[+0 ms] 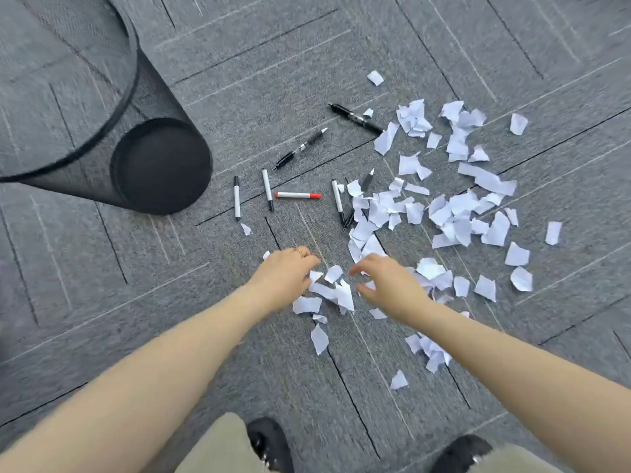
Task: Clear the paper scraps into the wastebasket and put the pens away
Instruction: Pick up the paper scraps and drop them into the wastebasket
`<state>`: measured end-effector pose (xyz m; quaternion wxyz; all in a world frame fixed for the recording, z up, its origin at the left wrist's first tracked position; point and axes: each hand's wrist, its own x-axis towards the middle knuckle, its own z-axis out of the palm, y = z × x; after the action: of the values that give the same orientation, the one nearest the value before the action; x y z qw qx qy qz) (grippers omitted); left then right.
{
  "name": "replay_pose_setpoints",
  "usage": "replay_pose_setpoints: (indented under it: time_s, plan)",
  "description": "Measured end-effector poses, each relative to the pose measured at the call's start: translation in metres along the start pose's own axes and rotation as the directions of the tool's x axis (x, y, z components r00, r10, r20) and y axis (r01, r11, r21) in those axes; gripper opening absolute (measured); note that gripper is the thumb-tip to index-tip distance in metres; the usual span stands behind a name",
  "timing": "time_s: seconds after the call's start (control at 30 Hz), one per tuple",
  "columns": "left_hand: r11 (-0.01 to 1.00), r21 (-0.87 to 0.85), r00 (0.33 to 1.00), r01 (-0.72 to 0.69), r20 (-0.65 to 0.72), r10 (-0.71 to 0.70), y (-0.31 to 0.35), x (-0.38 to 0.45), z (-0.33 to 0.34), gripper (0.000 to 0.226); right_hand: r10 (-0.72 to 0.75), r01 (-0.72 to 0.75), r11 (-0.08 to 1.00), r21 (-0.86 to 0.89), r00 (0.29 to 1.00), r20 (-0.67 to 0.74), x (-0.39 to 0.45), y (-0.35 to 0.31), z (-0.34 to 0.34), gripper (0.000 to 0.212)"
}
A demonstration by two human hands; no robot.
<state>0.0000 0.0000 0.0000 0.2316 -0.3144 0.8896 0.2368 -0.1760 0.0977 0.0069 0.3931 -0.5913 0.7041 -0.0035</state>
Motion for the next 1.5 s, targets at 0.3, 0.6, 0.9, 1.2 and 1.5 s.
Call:
replay_pose_setpoints:
  time_s: [0.3,0.6,0.9,1.2,1.5]
  plan:
    - [0.994,0.107,0.999,0.005,-0.052,0.001,-0.037,0.047,0.052,0.051,-0.186,0.197,0.926,-0.324,0.980,0.064,0.058,0.019,0.070,0.042]
    - [0.989,-0.011,0.989,0.146,-0.002,-0.146,-0.019,0.049,0.048,0.018,-0.132,0.119,0.920,-0.373,0.991,-0.010,0.043,0.021,0.079,0.037]
    - [0.739,-0.616,0.950,0.271,0.046,-0.310,-0.018,0.034,0.054,0.011,-0.231,0.330,0.818,-0.471,0.939,0.256,0.053,0.040,0.030,0.044]
    - [0.884,-0.421,0.975,0.203,-0.002,-0.224,0.020,0.014,0.093,0.013,-0.153,0.189,0.899,-0.396,0.981,0.121,0.033,0.047,0.062,0.042]
    - [0.890,-0.422,0.976,0.172,-0.050,-0.212,0.034,0.021,0.101,0.020,-0.111,0.101,0.844,-0.526,0.994,0.012,0.024,0.049,0.062,0.016]
